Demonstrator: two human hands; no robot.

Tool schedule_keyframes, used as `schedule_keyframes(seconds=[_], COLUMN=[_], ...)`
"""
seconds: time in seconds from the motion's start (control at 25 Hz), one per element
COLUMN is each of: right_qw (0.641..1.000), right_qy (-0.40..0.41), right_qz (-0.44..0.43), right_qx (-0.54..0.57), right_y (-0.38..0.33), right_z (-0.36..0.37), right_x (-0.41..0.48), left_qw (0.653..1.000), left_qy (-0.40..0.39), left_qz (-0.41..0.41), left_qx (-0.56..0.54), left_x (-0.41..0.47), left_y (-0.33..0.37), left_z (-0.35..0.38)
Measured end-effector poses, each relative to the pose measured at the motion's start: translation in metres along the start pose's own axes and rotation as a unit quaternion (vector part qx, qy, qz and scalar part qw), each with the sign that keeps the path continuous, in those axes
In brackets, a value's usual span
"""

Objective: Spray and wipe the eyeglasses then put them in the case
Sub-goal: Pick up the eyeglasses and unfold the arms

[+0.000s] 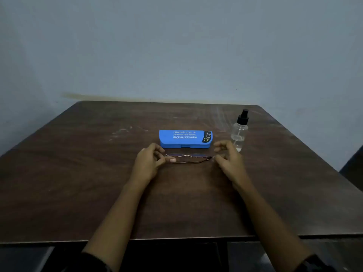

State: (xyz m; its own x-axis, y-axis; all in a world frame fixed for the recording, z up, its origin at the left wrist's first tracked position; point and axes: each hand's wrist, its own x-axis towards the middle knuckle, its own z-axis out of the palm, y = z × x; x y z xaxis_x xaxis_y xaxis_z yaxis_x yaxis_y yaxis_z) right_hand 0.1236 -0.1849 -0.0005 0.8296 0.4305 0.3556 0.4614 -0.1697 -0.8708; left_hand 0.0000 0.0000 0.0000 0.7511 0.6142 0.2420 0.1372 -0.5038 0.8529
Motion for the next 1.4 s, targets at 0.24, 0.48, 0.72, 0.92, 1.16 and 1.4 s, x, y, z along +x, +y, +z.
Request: schedule_keyframes(seconds=[0.24,0.48,0.72,0.92,1.16,1.4], right_qw=[0.998,0.998,0.992,0.992,0.994,0.997], right_qy=[-0.042,-0.050,-0.067,-0.065,-0.038,0.006], right_qz=[-0.012,0.012,-0.010,-0.034,-0.048,-0.052], right_qx=[-0.041,0.042,0.105,0.102,0.091,0.049], right_y=[0.0037,0.0047,0.0039,0.0011,0.0006,0.0027], right_z=[0.0010,0.0005,0.0011,0.0015,-0.0001,0.0021], right_x=[0.0011,0.0028,0.0016,0.0013,0.0002,0.0015], left_qw=[0.999,0.999,0.997,0.995,0.995,0.992], left_qy=[0.013,0.033,0.068,0.060,0.010,-0.003], left_qz=[0.010,0.024,0.025,0.029,0.015,0.000], left_qx=[0.029,0.020,-0.030,-0.074,-0.095,-0.129], left_x=[0.0017,0.0034,0.0016,0.0009,0.0042,0.0051], left_y=[-0.0029,-0.0022,0.0011,0.0025,-0.0029,-0.0044], left_z=[0.0006,-0.0005,-0.0020,-0.0041,-0.0070,-0.0074])
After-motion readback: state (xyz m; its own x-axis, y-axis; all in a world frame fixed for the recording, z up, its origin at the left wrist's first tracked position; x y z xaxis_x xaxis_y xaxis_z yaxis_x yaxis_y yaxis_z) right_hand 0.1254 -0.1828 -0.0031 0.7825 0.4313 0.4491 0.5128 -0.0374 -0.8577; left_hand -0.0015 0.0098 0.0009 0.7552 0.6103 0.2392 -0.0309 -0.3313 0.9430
